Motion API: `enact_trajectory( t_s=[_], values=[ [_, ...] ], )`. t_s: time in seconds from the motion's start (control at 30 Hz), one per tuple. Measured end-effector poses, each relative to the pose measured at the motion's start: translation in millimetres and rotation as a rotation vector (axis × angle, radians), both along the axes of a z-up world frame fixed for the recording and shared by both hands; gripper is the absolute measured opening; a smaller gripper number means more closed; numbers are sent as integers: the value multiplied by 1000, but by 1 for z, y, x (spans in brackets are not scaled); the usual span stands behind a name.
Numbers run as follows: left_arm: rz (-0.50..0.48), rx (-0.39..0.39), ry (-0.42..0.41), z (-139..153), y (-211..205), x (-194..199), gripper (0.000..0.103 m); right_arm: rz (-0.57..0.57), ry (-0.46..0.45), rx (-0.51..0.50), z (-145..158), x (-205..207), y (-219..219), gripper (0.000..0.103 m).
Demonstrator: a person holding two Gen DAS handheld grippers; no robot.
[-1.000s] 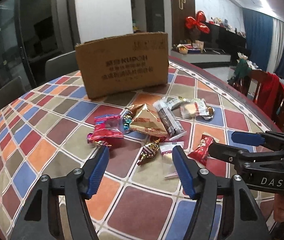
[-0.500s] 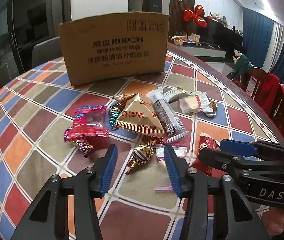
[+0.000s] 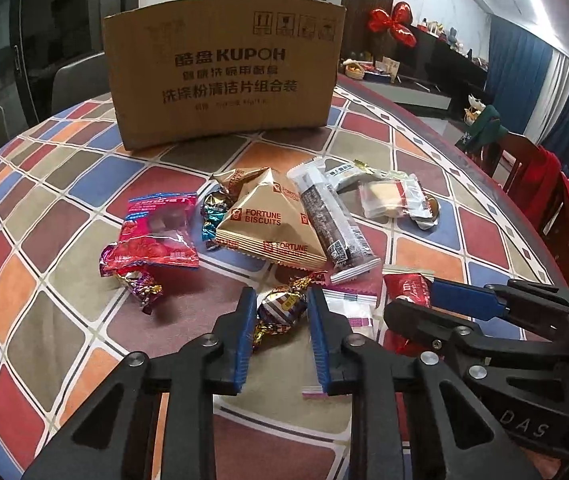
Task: Organize snacks
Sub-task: 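Grasp the red wrapped bar with the right tool while the left grasps the gold candy, then carry both snacks over the box and open both tools to drop them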
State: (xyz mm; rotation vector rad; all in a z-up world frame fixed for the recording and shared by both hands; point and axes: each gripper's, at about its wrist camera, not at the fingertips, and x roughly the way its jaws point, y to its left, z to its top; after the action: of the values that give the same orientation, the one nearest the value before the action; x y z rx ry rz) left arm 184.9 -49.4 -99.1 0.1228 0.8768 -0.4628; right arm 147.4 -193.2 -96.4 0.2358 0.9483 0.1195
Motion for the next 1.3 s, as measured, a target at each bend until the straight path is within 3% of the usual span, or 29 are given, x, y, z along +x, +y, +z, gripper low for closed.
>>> enact_trajectory(
  t_s=[0.43, 0.9, 1.3],
  values=[
    [53, 1, -37, 26, 5, -21, 26, 27, -39, -20, 13, -5, -4, 31],
    [104, -16, -191, 97, 1, -32, 26, 90, -195, -10, 75, -6, -15, 31],
    [122, 1, -331, 163, -7, 0, 26, 105, -328, -2, 138, 31, -26, 31]
  ],
)
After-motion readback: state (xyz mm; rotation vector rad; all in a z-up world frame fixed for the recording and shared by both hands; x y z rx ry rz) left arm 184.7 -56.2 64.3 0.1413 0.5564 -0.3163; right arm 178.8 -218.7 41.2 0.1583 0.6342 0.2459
